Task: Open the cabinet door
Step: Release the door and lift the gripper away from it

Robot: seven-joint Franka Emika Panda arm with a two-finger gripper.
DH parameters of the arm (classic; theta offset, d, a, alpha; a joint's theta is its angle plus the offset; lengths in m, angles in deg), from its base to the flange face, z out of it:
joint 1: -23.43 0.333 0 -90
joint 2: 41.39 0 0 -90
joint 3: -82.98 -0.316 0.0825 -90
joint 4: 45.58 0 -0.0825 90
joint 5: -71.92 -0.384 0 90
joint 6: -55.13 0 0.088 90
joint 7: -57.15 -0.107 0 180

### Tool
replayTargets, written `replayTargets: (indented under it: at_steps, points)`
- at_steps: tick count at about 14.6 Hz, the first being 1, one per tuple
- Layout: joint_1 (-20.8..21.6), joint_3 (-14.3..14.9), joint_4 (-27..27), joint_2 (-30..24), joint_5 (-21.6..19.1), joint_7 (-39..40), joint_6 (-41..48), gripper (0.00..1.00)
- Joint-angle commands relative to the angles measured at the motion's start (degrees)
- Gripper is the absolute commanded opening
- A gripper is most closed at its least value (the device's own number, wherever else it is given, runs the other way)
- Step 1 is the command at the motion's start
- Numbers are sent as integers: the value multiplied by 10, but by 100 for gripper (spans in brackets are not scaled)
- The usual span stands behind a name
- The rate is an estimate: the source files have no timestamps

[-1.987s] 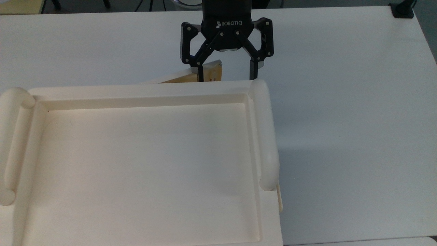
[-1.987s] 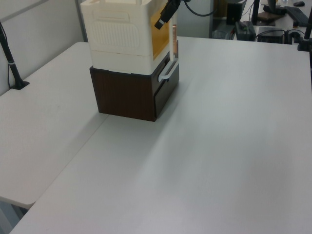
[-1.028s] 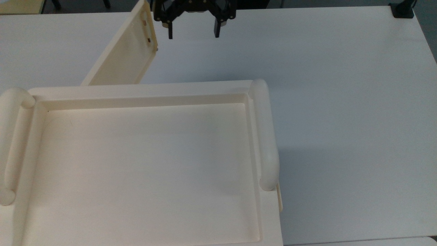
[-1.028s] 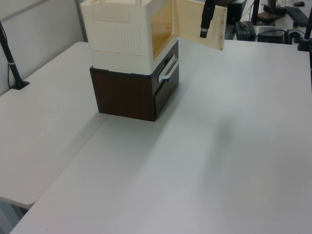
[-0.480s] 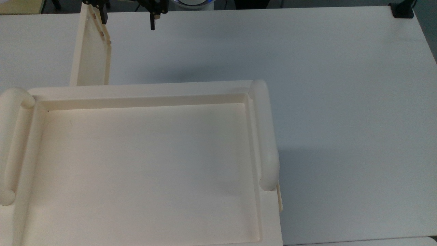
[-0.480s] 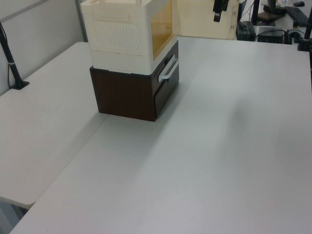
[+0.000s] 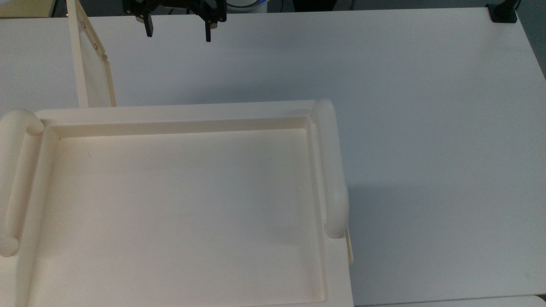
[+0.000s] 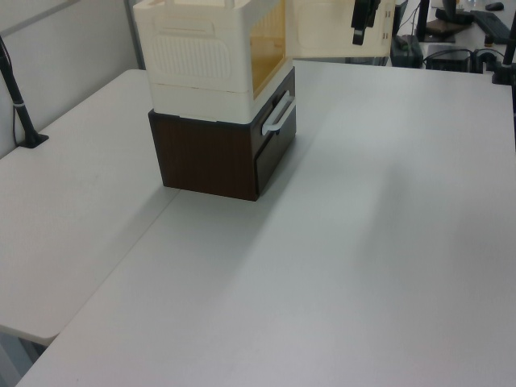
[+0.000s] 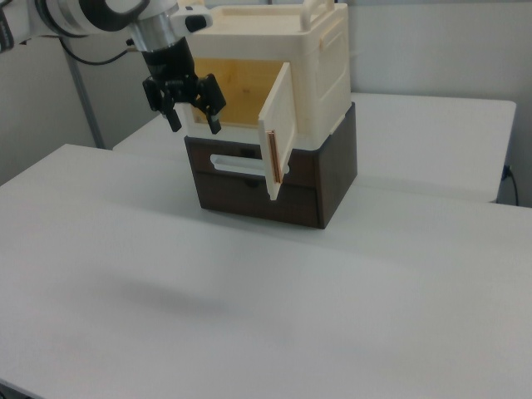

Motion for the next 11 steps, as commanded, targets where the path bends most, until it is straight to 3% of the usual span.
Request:
replayTargets:
  at_steps: [1, 4, 6, 11]
  points:
    - [3, -17, -42, -18, -14, -53, 8, 100]
    - [4, -23, -68, -39, -26, -65, 7, 100]
    - [2, -44, -91, -57, -30, -65, 5, 100]
    - [3, -48, -91, -59, -24, -63, 15, 100]
